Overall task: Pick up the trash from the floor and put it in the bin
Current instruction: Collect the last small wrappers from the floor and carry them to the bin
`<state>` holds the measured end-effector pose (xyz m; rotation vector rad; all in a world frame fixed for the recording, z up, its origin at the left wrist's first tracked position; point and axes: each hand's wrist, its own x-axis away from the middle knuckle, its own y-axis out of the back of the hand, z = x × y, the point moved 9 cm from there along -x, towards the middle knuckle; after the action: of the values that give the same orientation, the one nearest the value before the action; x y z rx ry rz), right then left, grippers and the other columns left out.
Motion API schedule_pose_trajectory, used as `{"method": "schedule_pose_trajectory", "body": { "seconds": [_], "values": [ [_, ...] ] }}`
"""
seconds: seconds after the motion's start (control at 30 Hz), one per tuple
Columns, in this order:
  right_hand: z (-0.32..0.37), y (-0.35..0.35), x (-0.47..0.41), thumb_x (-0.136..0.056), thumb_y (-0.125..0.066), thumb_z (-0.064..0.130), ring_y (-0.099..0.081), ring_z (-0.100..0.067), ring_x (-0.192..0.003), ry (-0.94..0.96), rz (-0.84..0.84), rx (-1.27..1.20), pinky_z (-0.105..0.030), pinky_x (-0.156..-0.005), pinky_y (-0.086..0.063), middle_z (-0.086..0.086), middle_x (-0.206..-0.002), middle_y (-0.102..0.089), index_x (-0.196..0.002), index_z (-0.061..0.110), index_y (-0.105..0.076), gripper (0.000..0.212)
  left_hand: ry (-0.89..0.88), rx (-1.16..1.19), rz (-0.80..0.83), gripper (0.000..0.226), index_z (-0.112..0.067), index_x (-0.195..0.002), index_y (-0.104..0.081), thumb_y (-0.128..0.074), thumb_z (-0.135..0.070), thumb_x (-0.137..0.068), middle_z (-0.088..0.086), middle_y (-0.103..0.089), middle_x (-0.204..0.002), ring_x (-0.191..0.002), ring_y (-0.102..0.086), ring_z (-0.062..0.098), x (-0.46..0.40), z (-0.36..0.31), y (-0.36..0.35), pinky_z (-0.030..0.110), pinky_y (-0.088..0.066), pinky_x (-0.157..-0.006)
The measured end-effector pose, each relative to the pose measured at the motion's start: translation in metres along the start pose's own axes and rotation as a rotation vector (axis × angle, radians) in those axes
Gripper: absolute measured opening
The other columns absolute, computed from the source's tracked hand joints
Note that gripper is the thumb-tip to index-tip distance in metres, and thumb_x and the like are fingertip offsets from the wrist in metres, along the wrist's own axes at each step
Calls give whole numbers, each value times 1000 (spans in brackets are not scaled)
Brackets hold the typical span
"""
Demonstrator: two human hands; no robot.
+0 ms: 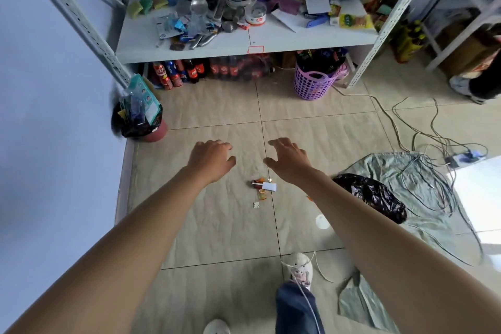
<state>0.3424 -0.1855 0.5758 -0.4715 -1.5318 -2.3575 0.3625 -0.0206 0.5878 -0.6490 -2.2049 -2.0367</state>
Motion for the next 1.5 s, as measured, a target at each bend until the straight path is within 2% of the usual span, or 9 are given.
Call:
{"method": "schedule_pose_trajectory", "body": {
  "seconds": [0.2,0.37,0.7,0.9,1.07,1.13,1.23,1.37,1.5],
  "values": [
    [-80,-13,-49,-94,-49,35,-39,-29,-133,-2,64,3,-40,-107,-30,-8,-149,-37,-145,19,-36,54,52,66,37,48,-16,-134,-52,-44,-40,-94,4,-54,-140,-124,-54,24,-57,-45,-44,36,-39,-101],
    [-165,-52,-116,-94,-49,33,-39,-28,-134,0,96,44,-39,-106,-31,-7,-149,-39,-144,19,-38,53,138,112,39,44,-15,-130,-55,-45,-37,-93,5,-59,-135,-121,-55,27,-126,-68,-112,36,-42,-96],
    [-338,-246,-242,-95,-48,33,-37,-27,-135,-73,235,91,-39,-108,-29,-5,-150,-38,-142,21,-42,49,212,106,198,40,-13,-124,-57,-49,-34,-91,8,-61,-127,-116,-56,29,-229,-62,-354,39,-44,-93],
    [-437,-362,-301,-90,-55,28,-36,-28,-136,-89,290,199,-41,-107,-30,-4,-151,-37,-142,22,-42,54,183,145,262,49,-23,-137,-47,-54,-32,-89,5,-55,-134,-125,-48,27,-293,-57,-499,38,-40,-100],
    [-503,-420,-324,-86,-59,16,-29,-29,-139,-55,327,407,-45,-111,-30,-7,-151,-34,-143,20,-39,60,146,132,277,47,-16,-138,-47,-53,-21,-92,7,-44,-147,-133,-41,27,-340,-59,-585,38,-35,-106],
    [-522,-435,-325,-85,-58,11,-25,-29,-142,-51,344,499,-48,-113,-28,-8,-151,-30,-145,20,-34,65,88,111,277,50,-17,-139,-46,-54,-16,-90,8,-42,-148,-134,-41,28,-354,-65,-607,37,-33,-107],
    [-537,-450,-329,-86,-54,8,-30,-30,-140,-17,325,575,-47,-113,-28,-11,-148,-33,-146,19,-34,64,22,76,285,56,-19,-138,-46,-63,-13,-84,10,-47,-142,-128,-45,29,-369,-71,-630,37,-37,-99],
    [-533,-459,-340,-86,-54,2,-46,-33,-122,80,218,651,-42,-97,-38,-13,-127,-48,-136,16,-46,53,7,-46,354,68,-19,-139,-43,-73,-17,-78,12,-45,-137,-125,-44,32,-379,-66,-654,43,-40,-97],
    [-530,-472,-352,-88,-47,-3,-53,-34,-112,147,225,693,-40,-90,-38,-14,-115,-57,-120,8,-54,35,31,-128,290,53,-10,-126,-47,-71,-11,-78,14,-50,-128,-121,-46,33,-384,-59,-661,43,-39,-94]
  ]
}}
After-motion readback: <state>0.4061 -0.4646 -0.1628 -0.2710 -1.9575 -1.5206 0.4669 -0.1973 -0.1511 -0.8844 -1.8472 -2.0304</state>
